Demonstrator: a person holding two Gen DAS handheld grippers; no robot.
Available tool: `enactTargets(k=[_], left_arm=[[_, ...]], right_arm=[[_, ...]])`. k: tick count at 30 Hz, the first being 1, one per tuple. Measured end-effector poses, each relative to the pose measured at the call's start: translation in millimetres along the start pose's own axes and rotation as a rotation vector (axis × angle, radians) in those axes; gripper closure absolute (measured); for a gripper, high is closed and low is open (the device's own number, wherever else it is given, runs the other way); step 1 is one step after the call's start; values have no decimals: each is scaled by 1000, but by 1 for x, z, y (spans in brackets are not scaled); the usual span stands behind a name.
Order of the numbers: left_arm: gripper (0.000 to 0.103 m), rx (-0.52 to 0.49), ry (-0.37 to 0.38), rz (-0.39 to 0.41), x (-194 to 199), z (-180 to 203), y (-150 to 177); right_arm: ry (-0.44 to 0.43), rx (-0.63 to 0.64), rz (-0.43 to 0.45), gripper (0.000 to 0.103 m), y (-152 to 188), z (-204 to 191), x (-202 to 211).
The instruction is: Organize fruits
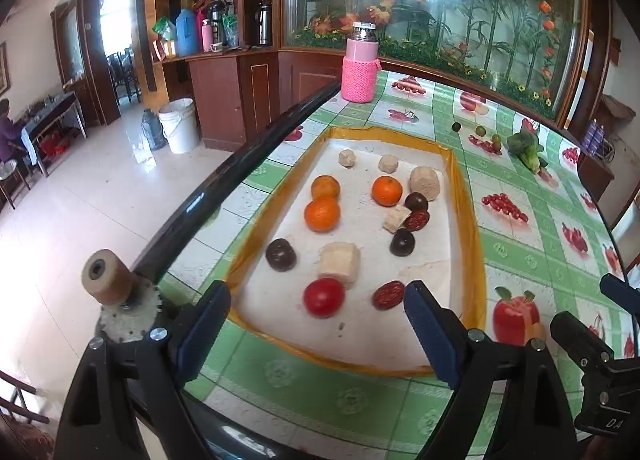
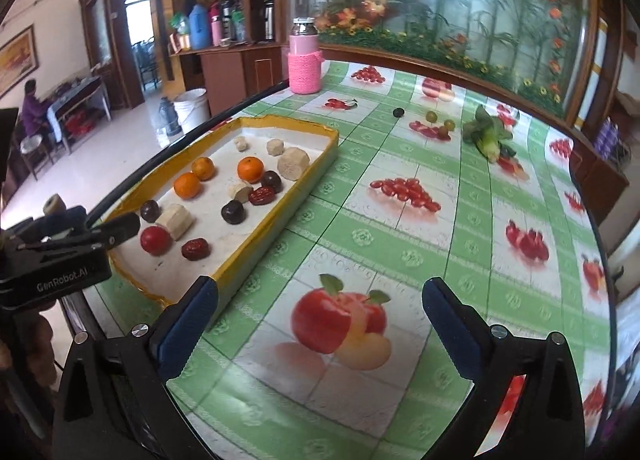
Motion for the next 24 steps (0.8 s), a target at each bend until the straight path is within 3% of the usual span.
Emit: enactTargets(k=[5, 8, 10, 14, 18, 24], left_arm=[[13, -55, 6, 16, 4, -5, 6], [1, -73, 0, 26, 10, -6, 10], [0, -92, 15, 50, 15, -5, 12], [0, -85, -82, 101, 23, -10, 13], [0, -98, -119, 131, 27, -13, 14], [0, -52, -46, 95, 22, -25, 19]], right_arm=[[10, -36, 3, 0, 9, -14, 1], [24, -49, 1, 0, 14, -18, 2], [31, -60, -1, 0, 18, -19, 2], [47, -63, -1, 0, 21, -24, 5], [73, -64, 8, 0, 20, -30, 11], [119, -81, 21, 0, 19, -33, 16]])
Point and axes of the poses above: each gripper's, at about its wrist camera, not at the fingertips, and x roughly against the way its jaws point, z to its right, y to its underside, the point moved 6 cm from there along -x, roughly the way its jaws point, and after that the axes turned 15 degrees about -z, right-handed, at the moved point
